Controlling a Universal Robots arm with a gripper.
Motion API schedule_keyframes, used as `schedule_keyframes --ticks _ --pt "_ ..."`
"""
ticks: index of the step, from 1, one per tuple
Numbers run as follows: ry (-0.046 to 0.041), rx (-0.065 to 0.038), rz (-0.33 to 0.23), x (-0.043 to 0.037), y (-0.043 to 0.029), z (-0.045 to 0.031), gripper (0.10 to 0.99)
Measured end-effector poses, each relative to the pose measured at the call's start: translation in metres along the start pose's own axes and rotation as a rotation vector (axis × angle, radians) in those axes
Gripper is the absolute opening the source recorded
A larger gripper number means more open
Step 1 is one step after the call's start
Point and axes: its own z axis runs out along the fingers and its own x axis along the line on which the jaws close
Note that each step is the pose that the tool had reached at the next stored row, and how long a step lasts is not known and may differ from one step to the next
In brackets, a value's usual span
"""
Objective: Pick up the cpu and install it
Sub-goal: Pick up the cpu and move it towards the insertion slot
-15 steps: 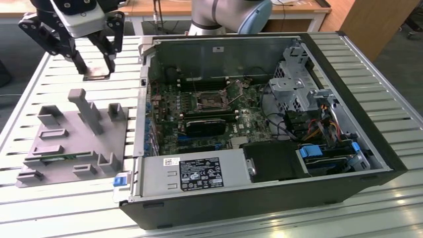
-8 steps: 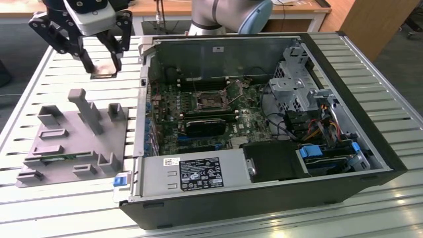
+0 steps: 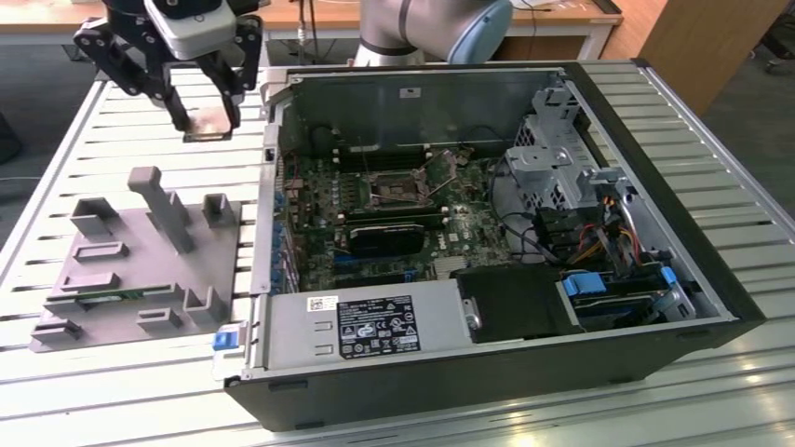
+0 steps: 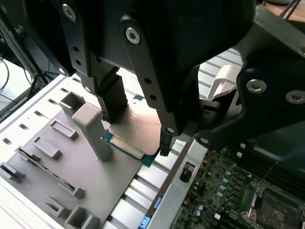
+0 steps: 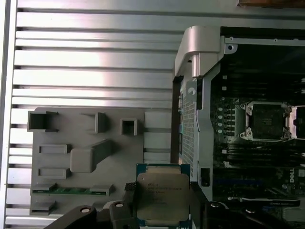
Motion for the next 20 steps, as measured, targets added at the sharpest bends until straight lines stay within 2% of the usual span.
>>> schedule_keyframes --ticks 12,20 --pt "-0.0001 0.0 0.0 -0.021 0.0035 0.0005 0.529" --pt "-0.0001 0.0 -0.001 -0.0316 0.0038 0.0005 0.529"
